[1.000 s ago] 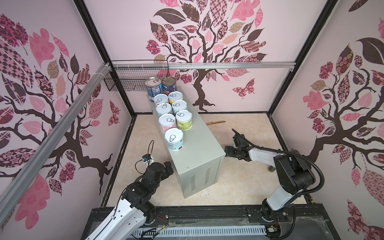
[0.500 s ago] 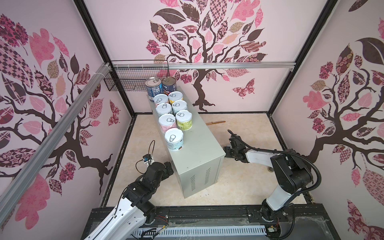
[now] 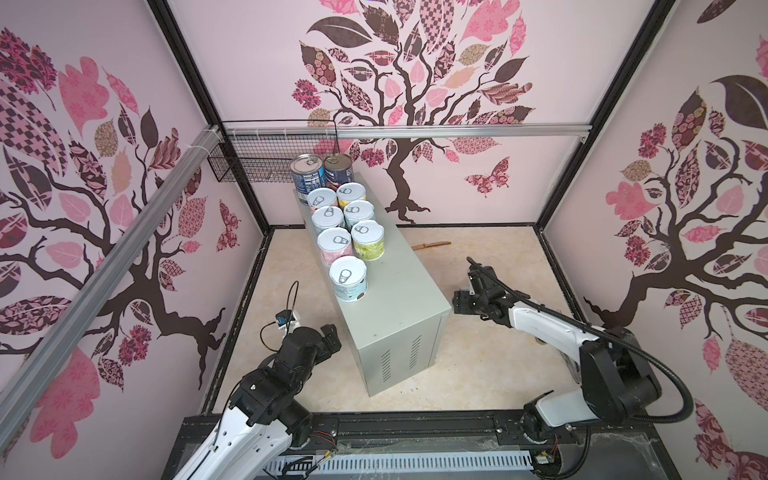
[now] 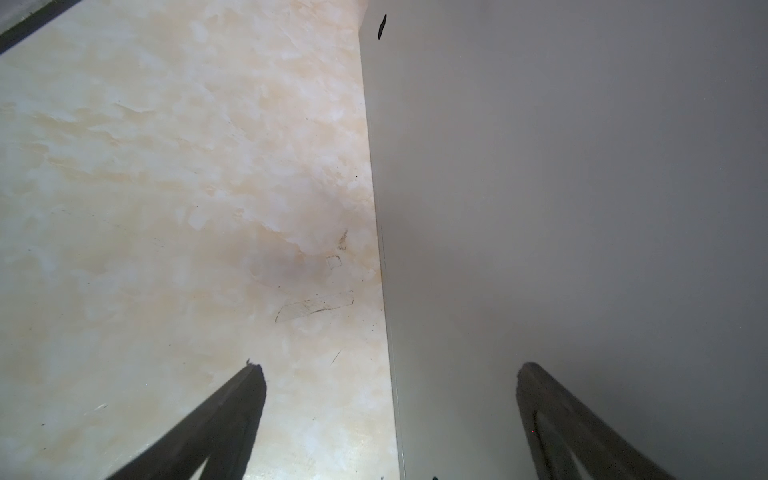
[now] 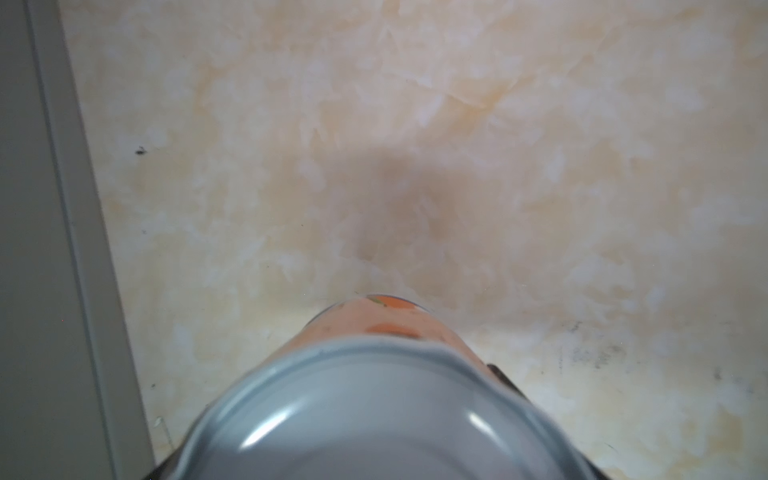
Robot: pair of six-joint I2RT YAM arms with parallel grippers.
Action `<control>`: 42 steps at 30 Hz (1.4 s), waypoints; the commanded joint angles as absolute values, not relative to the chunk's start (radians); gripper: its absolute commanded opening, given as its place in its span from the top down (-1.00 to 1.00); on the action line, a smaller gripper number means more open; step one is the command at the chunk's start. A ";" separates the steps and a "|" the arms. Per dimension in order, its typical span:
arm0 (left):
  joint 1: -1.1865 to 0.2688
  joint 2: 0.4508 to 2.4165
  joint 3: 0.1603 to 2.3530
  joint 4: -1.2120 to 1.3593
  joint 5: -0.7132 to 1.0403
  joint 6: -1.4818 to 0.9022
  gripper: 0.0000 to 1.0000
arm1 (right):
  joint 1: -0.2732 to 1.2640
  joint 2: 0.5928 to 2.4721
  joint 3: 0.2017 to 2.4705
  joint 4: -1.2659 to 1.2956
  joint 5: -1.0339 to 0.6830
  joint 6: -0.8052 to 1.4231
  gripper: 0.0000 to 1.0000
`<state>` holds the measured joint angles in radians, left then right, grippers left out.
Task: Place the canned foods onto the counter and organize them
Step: 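Lift the orange-labelled can and carry it up toward the cabinet top, then lower the orange-labelled can beside the teal-and-brown can with the right gripper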
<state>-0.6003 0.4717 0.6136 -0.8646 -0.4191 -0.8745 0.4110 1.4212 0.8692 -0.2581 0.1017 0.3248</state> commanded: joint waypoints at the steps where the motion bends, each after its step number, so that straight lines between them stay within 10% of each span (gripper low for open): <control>1: -0.601 0.436 0.711 -0.945 -0.443 -0.855 -0.96 | 0.416 1.292 0.981 -0.346 0.111 0.291 -0.15; 23: -0.601 0.510 1.143 -1.147 -0.414 -0.554 -0.96 | 0.442 1.097 1.468 -0.740 -0.073 0.195 -0.06; 42: -0.601 0.558 1.175 -1.132 -0.456 -0.501 -0.96 | 0.961 1.408 1.964 -0.937 0.161 0.127 -0.10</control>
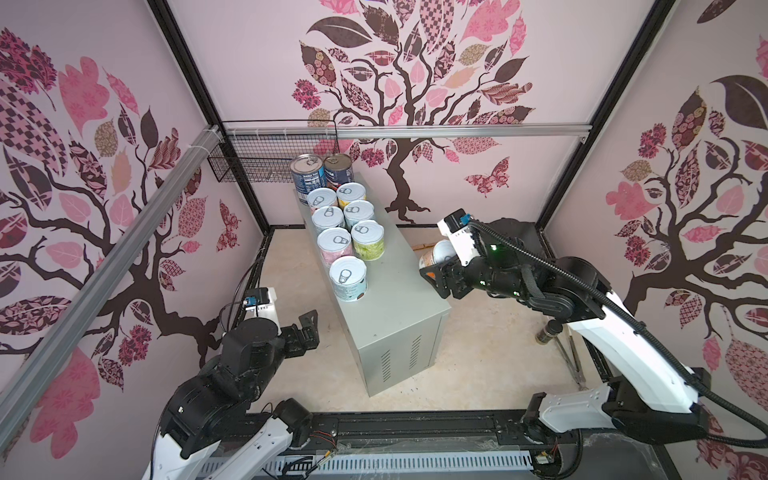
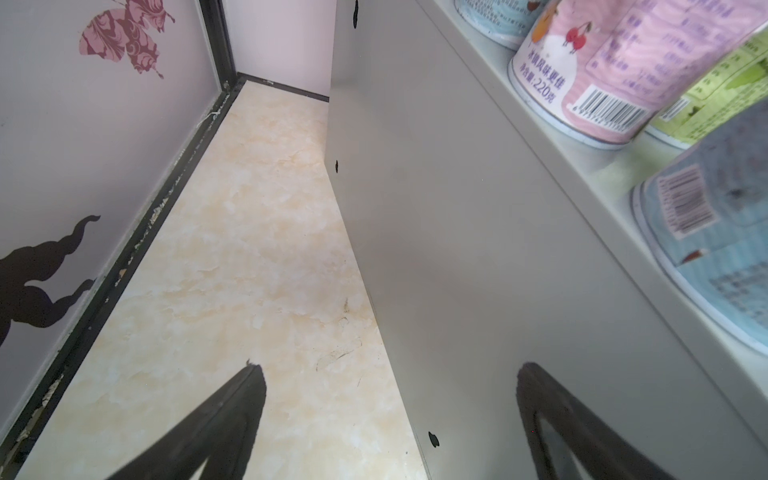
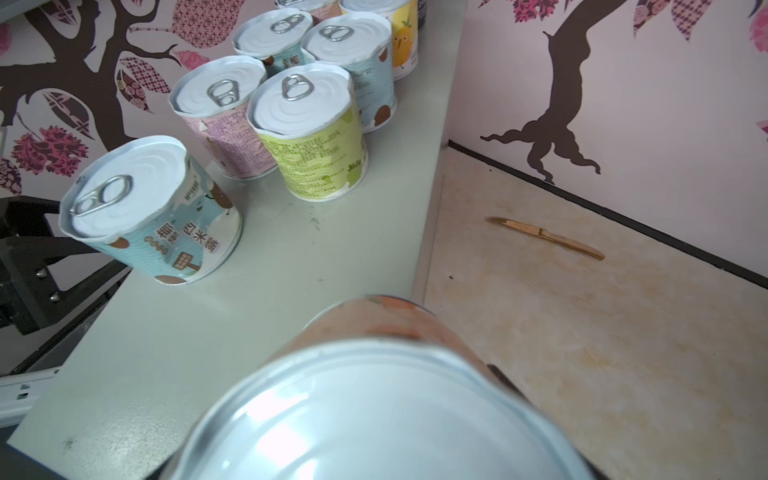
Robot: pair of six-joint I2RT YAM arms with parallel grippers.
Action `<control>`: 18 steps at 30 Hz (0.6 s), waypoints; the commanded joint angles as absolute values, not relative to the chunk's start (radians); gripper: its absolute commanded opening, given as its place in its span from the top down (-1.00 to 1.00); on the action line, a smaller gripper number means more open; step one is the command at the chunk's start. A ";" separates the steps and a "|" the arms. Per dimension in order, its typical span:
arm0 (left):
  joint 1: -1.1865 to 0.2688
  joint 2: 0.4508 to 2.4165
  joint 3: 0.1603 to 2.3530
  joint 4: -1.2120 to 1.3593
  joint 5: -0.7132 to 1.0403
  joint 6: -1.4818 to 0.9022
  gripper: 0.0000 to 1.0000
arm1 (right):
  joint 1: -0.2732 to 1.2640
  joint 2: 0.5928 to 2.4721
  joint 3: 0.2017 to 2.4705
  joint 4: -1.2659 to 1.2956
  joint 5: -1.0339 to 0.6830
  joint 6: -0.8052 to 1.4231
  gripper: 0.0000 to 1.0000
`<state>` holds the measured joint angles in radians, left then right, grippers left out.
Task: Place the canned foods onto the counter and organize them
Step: 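Lower the orange-labelled can beside the teal-and-brown can with the right gripper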
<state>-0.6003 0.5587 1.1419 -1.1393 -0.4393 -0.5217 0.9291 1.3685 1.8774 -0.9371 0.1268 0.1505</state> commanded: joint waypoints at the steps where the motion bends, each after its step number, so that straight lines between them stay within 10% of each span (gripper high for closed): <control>1: -0.601 0.558 1.172 -1.129 -0.458 -0.500 -0.96 | 0.979 1.428 1.985 -0.945 0.164 0.122 -0.10; 18: -0.602 0.565 1.158 -1.064 -0.391 -0.486 -0.96 | 1.035 1.688 2.169 -0.988 0.151 0.055 -0.10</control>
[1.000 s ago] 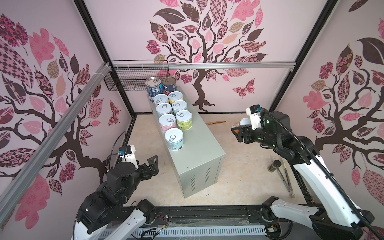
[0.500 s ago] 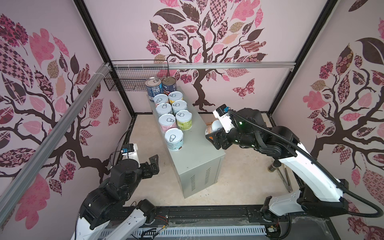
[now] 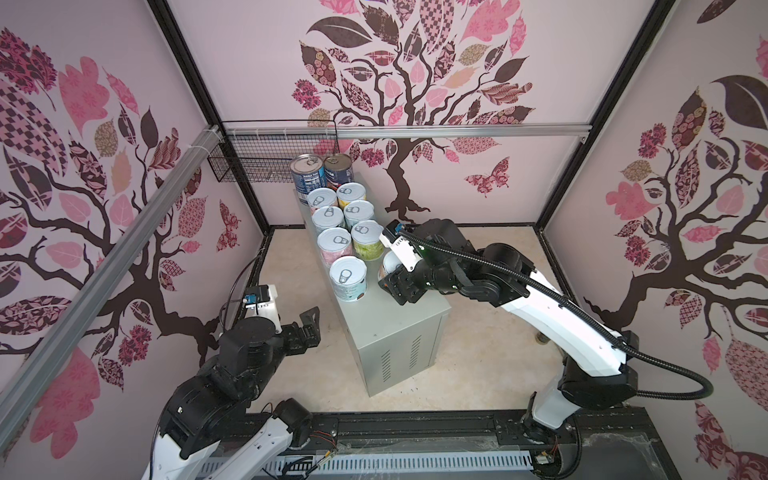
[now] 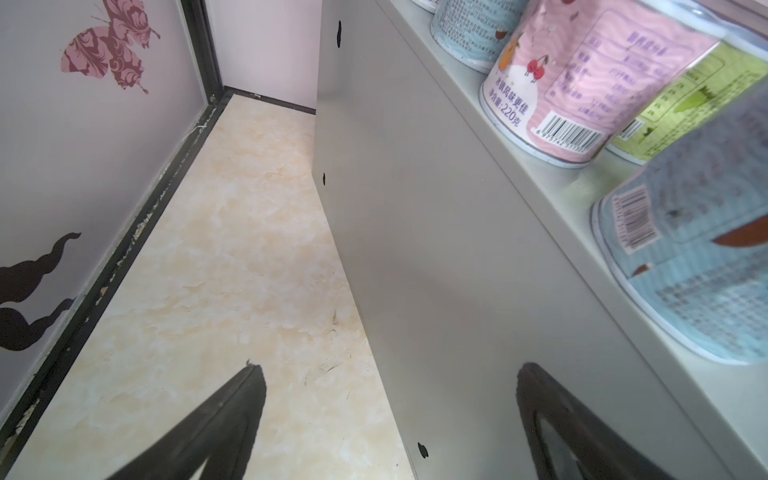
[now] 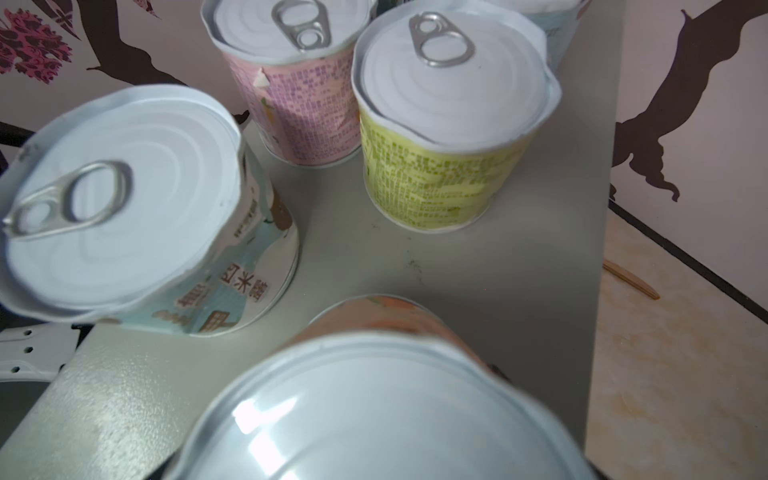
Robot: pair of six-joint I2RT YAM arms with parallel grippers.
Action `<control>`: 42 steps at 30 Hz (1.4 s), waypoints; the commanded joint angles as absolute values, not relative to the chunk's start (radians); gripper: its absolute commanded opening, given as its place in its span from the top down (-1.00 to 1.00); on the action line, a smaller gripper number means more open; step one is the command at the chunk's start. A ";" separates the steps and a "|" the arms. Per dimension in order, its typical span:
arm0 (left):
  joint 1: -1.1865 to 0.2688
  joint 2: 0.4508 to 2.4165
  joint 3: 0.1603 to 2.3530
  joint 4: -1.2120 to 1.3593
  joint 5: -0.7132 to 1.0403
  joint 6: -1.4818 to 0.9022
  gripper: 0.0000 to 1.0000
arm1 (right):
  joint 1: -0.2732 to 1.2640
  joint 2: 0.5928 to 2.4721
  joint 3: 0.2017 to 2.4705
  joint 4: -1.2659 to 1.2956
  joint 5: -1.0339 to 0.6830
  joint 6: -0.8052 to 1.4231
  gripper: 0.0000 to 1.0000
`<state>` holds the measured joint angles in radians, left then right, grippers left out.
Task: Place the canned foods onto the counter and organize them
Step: 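Lower the orange-labelled can beside the teal-and-brown can with the right gripper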
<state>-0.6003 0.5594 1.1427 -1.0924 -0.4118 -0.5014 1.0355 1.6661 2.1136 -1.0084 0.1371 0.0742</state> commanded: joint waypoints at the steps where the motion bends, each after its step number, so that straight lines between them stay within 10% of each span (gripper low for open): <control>1: -0.601 0.563 1.158 -1.062 -0.393 -0.482 -0.96 | 1.036 1.697 2.169 -0.988 0.153 0.053 -0.11; 42: -0.601 0.653 1.355 -1.122 -0.083 -0.199 -0.88 | 1.037 1.798 2.309 -1.033 0.151 0.006 -0.86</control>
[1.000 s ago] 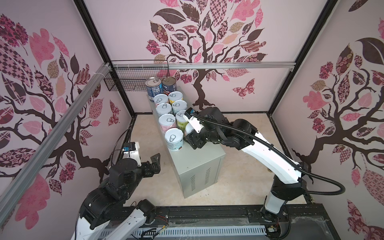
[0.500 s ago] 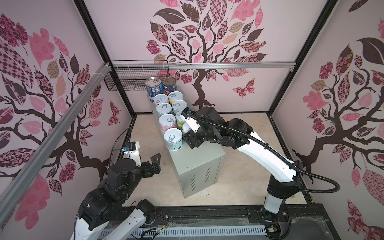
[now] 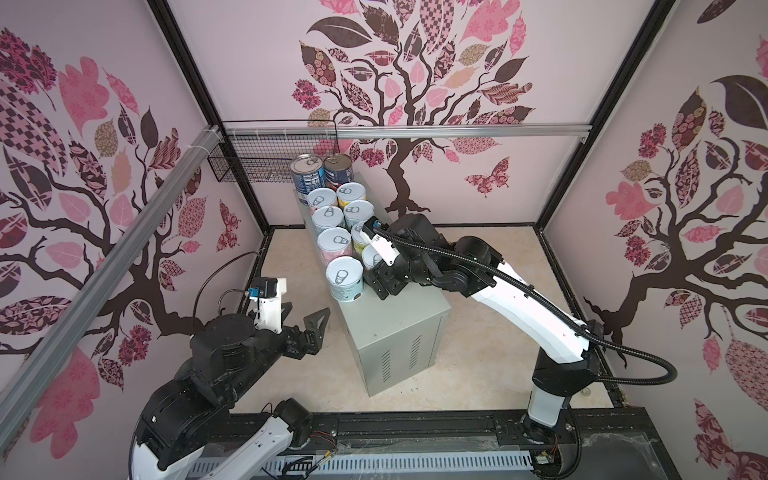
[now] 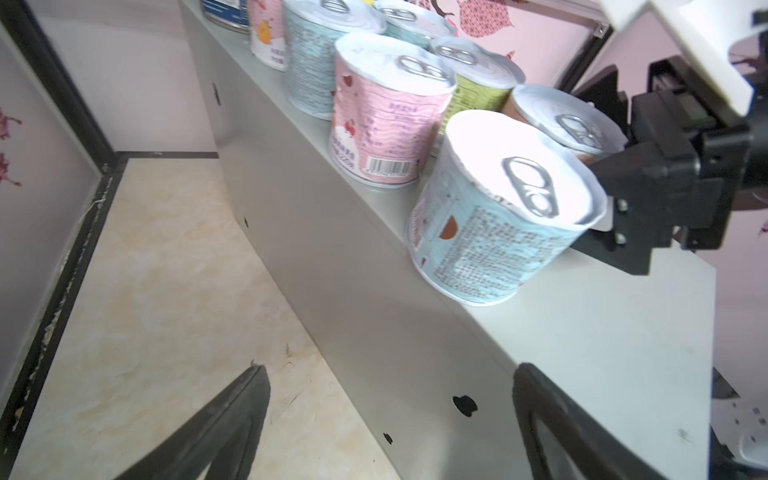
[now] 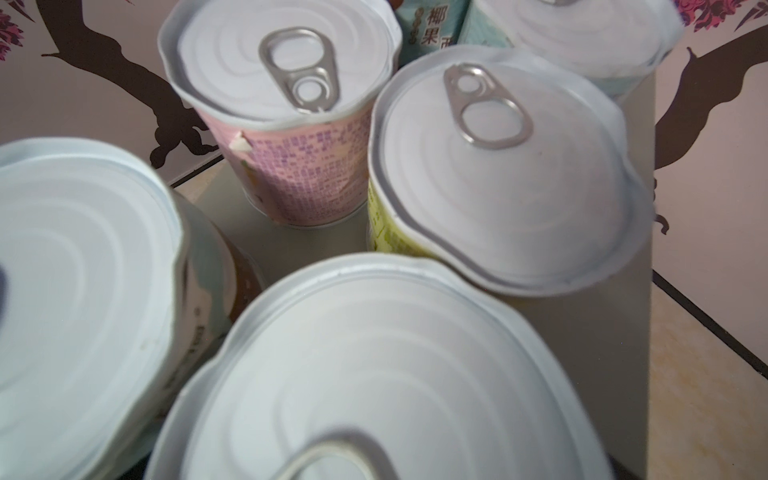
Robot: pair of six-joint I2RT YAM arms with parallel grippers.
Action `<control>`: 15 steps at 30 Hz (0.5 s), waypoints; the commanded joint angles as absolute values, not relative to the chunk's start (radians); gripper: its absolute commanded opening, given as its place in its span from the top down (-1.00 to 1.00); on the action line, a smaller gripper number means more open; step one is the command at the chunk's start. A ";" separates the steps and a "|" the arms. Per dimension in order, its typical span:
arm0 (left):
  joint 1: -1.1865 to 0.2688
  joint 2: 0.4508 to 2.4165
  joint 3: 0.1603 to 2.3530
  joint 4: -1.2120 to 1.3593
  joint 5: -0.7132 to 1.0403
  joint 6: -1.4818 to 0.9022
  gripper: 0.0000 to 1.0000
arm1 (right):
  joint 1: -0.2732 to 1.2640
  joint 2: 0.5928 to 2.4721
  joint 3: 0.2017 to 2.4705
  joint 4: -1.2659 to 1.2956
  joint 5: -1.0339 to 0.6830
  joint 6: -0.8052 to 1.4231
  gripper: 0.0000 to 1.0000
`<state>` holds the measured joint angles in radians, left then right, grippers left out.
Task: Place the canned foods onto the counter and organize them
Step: 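Lower the orange-labelled can beside the teal-and-brown can with the right gripper, then open the right gripper and lift it off the orange-labelled can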
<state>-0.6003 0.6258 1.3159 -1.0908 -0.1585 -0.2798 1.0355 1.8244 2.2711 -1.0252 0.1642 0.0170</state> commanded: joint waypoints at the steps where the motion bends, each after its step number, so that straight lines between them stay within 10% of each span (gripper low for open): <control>1: -0.601 0.653 1.361 -1.120 -0.081 -0.194 -0.88 | 1.037 1.789 2.309 -1.034 0.152 0.005 -0.86; 15: -0.601 0.706 1.383 -1.051 -0.041 -0.171 -0.46 | 1.037 1.618 2.183 -0.987 0.177 0.011 -0.93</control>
